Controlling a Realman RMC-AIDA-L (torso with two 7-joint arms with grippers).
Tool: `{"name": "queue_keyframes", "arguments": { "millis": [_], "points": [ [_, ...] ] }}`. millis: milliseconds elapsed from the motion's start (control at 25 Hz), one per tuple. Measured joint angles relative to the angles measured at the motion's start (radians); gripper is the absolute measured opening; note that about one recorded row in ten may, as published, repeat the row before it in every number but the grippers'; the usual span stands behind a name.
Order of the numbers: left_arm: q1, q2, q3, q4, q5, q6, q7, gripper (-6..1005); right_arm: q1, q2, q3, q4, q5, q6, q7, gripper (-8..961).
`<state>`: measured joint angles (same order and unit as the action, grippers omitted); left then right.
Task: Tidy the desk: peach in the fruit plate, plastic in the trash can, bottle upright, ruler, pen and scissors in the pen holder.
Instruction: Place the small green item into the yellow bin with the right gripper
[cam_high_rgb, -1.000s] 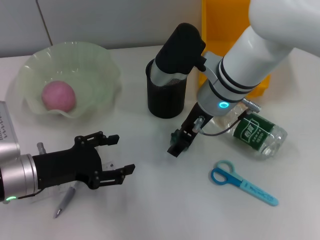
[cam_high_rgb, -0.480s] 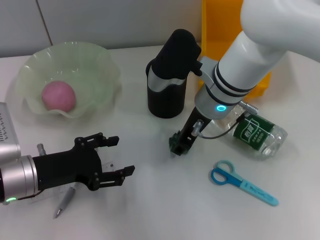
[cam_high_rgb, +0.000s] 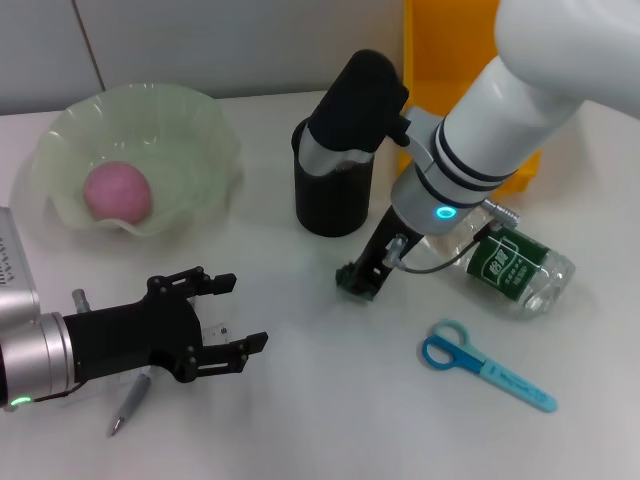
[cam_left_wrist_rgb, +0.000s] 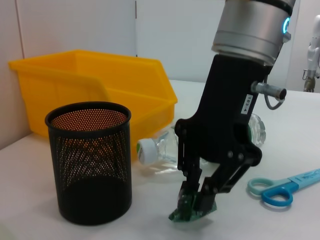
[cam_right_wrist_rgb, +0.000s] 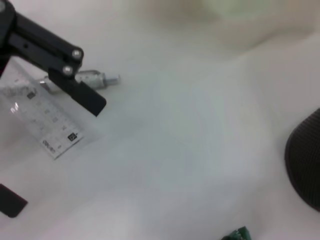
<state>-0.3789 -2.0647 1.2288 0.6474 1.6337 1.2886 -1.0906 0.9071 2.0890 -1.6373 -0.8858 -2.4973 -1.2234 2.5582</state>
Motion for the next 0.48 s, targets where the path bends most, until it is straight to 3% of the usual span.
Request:
{"name": "queue_keyframes", "arguments": {
  "millis": [240,480],
  "points": [
    [0.002,0.000,0.000,0.001,0.000,0.001,0.000,827,-0.075,-0.005,0.050,-0.176,-0.001,-0.062,0.005,200],
    [0.003,0.000,-0.002,0.001,0.000,0.000,0.000,827,-0.121,-0.010,0.173,-0.323,-0.026,-0.116,0.005,156]
  ]
}}
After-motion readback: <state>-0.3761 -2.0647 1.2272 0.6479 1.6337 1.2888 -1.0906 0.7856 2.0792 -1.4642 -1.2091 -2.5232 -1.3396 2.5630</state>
